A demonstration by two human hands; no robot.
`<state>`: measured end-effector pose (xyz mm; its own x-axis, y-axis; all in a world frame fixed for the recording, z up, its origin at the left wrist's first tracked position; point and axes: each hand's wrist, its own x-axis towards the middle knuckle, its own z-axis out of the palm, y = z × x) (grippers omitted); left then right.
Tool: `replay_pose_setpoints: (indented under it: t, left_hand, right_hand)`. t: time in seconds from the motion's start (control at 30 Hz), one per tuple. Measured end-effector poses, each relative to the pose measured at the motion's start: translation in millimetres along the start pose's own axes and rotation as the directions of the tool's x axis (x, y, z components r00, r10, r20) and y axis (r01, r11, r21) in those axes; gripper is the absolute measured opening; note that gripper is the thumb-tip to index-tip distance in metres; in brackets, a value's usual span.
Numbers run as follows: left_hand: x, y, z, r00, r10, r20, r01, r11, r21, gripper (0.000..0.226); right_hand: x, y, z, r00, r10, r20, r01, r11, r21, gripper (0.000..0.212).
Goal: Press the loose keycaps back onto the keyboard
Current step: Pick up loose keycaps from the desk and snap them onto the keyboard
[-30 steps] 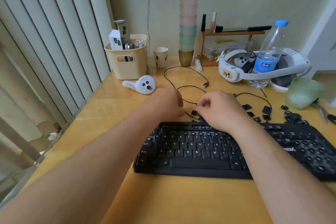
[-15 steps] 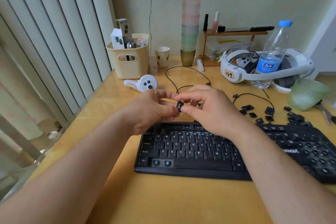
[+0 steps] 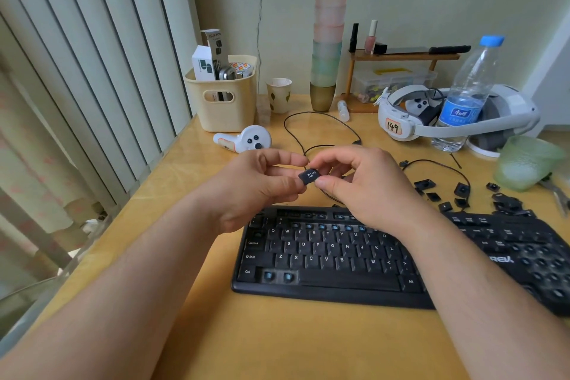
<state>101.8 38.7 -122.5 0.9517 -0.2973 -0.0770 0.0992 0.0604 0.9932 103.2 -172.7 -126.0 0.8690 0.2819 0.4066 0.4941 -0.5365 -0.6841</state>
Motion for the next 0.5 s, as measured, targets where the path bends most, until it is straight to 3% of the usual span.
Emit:
replay_pose_setpoints:
  t: [0.33,0.5]
  left_hand:
    - [-4.0,-0.4,-4.3,0.999,0.030,0.029,-0.029,0.999,-0.035,0.011]
    - [-5.0,-1.9,-2.6,0.998,0.045,0.037,-0.042,0.995,-0.088,0.024]
  right_hand:
    - [-1.2,-2.9,2.4,0.999,-0.035,-0.038,0.035,0.999,-0.013,0.027]
    - [-1.3,-5.4,8.1,0.996,-0.066,-0.066,0.067,0.998,0.013,0.030]
